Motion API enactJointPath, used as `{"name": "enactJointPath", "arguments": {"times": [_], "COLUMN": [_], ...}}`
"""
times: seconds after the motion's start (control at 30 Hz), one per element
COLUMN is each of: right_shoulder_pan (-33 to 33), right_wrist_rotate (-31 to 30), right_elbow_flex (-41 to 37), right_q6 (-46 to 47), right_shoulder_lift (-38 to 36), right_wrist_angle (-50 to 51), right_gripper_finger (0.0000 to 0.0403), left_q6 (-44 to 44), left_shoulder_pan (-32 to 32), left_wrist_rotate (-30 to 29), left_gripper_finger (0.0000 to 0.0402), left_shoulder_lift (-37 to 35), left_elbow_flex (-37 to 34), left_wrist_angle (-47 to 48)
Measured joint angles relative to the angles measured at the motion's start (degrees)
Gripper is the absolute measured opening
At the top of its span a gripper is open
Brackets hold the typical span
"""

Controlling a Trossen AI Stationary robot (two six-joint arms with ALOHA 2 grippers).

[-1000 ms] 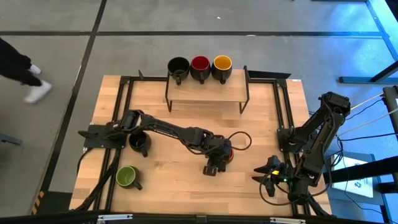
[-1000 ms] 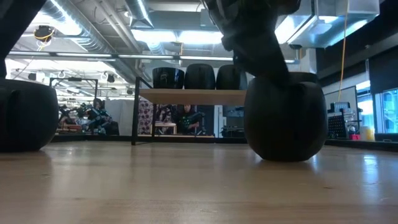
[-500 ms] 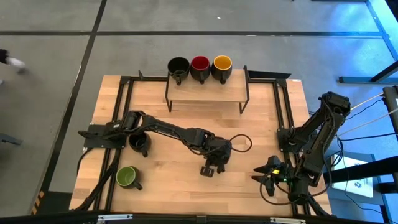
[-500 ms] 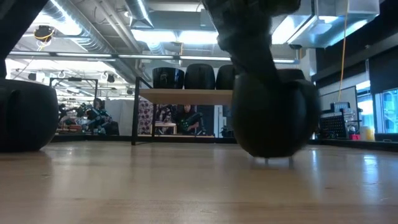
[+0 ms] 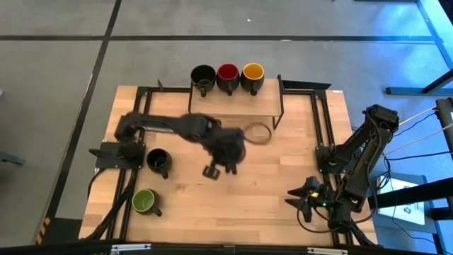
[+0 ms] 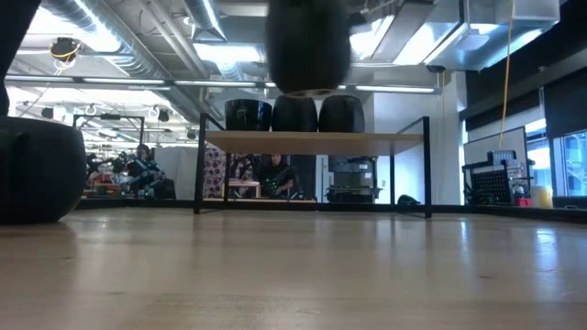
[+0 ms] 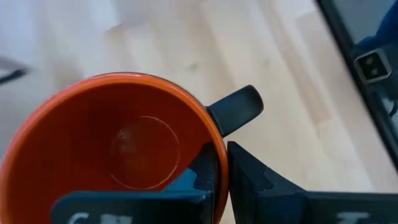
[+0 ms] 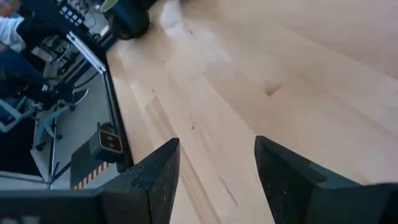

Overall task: Place coffee mugs
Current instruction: Put the orange mug on the shelf

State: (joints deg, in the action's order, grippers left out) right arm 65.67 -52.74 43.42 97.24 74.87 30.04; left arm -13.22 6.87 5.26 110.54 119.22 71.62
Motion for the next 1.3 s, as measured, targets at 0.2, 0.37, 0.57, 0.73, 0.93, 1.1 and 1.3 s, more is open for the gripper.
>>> {"name": "enactJointPath", "arguments": {"times": [0.2,0.37,0.57,0.73,0.93,1.1,1.3], "right_shoulder_pan": [-4.3,-9.5,-15.5,-19.4,-21.9,-22.0,-21.9], "right_wrist_rotate": [-0.2,1.2,4.5,7.2,7.4,7.4,8.8], "right_elbow_flex": [0.0,0.0,0.0,0.0,0.0,0.0,0.0], "right_q6": [0.3,-1.2,-3.0,-3.8,-4.6,-4.6,-4.2], "right_shoulder_lift": [0.0,0.0,0.0,0.0,0.0,0.0,0.0], "right_wrist_angle": [-0.4,-0.2,-0.2,-0.2,-0.3,-0.3,-0.6], "right_gripper_finger": [0.0193,0.0193,0.0193,0.0193,0.0193,0.0193,0.0193], "left_q6": [-4.6,-8.3,-13.0,-15.1,-18.9,-20.5,-20.6], "left_shoulder_pan": [-5.9,-12.4,-20.0,-25.5,-28.4,-30.6,-34.2], "left_wrist_rotate": [0.3,1.9,4.7,9.4,12.0,14.0,14.4], "left_gripper_finger": [0.0016,0.0016,0.0016,0.0015,0.0015,0.0015,0.0015], "left_shoulder_lift": [-5.8,-12.3,-19.8,-21.9,-22.0,-22.0,-22.0], "left_elbow_flex": [-2.5,-9.2,-19.2,-23.5,-23.7,-23.7,-23.7], "left_wrist_angle": [5.6,4.9,1.3,-0.4,-1.3,-2.3,-1.7]}}
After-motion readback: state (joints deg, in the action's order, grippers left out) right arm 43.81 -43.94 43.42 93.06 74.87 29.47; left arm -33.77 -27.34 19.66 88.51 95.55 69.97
